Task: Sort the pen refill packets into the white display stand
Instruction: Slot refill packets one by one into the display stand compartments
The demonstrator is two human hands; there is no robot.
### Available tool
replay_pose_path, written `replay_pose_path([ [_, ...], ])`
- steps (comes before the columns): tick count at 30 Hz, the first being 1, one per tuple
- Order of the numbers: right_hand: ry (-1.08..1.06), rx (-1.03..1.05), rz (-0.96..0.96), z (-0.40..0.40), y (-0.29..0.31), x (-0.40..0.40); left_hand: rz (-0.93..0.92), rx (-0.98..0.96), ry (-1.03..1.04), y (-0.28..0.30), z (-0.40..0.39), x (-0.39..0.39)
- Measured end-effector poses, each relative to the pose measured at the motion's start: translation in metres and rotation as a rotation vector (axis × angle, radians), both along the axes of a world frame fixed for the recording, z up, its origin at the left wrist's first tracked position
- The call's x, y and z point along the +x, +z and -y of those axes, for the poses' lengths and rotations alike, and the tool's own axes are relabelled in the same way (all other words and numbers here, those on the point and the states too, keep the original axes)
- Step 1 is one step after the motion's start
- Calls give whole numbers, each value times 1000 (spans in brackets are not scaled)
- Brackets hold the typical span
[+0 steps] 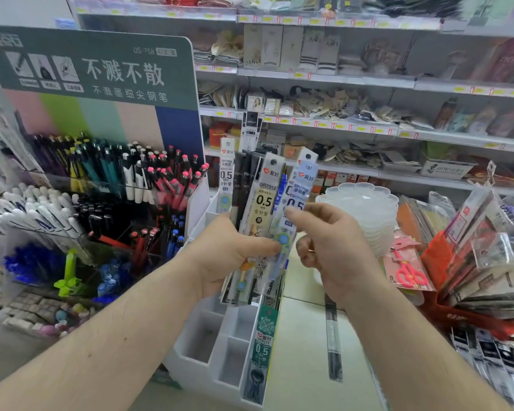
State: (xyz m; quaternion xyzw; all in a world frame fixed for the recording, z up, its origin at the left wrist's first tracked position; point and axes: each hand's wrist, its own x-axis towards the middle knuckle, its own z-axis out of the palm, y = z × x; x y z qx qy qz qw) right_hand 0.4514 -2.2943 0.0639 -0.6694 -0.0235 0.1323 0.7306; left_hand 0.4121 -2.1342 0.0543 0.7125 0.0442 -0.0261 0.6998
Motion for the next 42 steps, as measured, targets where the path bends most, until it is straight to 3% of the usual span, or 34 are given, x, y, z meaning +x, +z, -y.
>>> replay_pose_path([
  [2, 47, -36, 84, 0, -2, -3, 5, -22, -11, 0, 1, -1],
  [11, 13, 268, 100, 16, 4, 3, -33, -31, 22, -1, -2, 1],
  [21, 76, 162, 77, 16, 3, 5, -5, -75, 21, -4, 1, 1],
  [29, 156, 54, 49, 13, 6, 3, -50, 80, -31, -2, 1, 0],
  [36, -90, 219, -6, 37, 4, 20, 131, -230, 309, 21, -11, -6],
  [42, -183, 252, -41, 46, -4, 27, 177, -348, 414, 21, -27, -18],
])
